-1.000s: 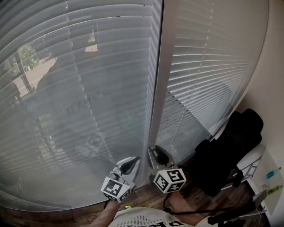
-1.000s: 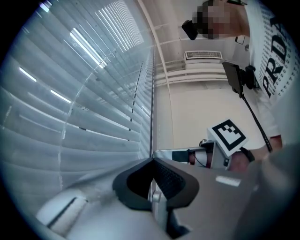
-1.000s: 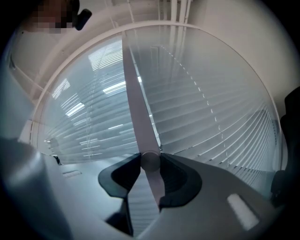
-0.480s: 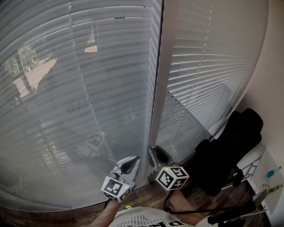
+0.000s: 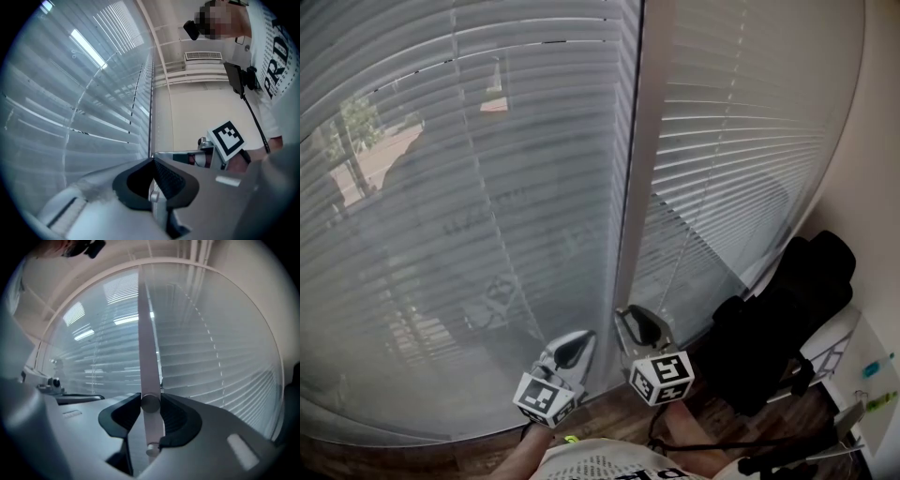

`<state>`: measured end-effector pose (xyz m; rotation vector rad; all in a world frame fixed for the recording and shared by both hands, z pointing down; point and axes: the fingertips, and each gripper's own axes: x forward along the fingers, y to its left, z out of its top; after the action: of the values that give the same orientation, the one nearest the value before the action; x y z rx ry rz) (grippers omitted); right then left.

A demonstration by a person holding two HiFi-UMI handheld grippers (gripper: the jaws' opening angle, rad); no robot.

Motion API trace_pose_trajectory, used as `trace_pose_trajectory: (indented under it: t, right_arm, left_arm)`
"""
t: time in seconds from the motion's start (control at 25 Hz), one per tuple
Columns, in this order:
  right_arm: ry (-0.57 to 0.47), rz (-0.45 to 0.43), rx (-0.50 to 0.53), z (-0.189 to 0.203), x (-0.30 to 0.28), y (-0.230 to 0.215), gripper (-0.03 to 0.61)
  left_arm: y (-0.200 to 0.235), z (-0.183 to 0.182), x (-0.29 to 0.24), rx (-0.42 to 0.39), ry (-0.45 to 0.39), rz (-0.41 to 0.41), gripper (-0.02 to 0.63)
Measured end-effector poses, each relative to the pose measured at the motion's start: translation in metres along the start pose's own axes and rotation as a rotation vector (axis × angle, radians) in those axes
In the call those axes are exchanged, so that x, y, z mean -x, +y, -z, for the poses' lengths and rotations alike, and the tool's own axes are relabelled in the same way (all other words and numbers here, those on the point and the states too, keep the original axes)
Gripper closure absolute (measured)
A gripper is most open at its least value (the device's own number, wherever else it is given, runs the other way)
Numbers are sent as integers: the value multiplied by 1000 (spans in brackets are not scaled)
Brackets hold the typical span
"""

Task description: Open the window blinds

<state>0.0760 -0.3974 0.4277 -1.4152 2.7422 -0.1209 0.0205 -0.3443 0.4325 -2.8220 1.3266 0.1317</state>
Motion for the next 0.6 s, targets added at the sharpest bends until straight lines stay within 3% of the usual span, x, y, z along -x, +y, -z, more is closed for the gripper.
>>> trace_pose_trajectory:
  t: [0.12, 0.24, 0.6]
  right_arm:
    - [22, 10, 220, -3, 1, 5, 430]
    - [44, 17, 377, -1, -1, 10, 430]
    - [55, 27, 651, 3, -7, 15, 434]
  left_arm:
    - [-1, 1, 0, 1, 3, 0, 621]
    - [-4, 0, -1, -1, 0, 2, 621]
    - [-4, 2, 0, -3, 5, -9, 621]
